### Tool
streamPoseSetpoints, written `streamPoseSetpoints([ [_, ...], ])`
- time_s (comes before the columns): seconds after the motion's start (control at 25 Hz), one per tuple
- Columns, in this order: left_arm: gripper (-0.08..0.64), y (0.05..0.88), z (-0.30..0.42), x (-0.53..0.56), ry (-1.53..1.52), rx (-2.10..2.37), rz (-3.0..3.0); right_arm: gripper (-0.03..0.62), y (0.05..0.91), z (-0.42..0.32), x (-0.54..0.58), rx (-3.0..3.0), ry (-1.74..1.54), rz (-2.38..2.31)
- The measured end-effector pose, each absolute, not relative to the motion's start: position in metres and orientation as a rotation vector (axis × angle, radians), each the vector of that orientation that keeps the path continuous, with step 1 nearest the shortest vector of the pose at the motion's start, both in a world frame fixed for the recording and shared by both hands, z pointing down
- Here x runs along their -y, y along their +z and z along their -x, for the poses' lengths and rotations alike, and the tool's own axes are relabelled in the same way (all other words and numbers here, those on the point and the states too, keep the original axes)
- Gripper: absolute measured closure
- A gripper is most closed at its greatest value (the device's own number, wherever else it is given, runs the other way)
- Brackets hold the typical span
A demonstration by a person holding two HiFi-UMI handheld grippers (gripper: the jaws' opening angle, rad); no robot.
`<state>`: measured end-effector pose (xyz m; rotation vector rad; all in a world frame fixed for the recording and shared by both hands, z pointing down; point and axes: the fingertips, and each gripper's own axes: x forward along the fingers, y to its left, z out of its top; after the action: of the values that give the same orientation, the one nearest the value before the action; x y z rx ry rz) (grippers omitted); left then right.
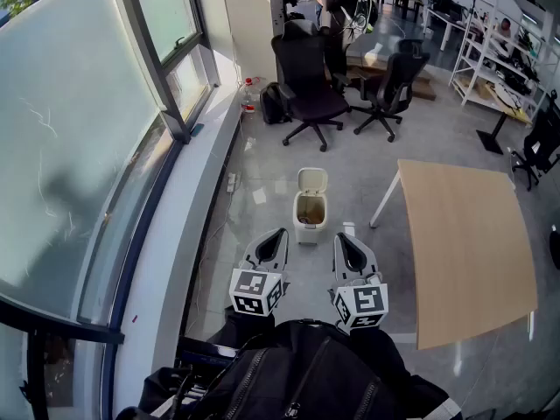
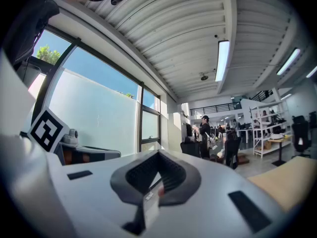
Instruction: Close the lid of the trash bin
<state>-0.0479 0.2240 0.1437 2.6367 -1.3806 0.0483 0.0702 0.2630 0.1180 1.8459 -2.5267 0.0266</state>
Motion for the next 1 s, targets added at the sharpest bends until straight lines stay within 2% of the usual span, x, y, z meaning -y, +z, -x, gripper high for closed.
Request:
streamPoseSetpoints([
  [1.0,0.56,0.17,0.009,-0.24,0.14,1.377,-2.592,0.588,0.146,-0.102,-0.28,2.553,0.144,-1.792],
])
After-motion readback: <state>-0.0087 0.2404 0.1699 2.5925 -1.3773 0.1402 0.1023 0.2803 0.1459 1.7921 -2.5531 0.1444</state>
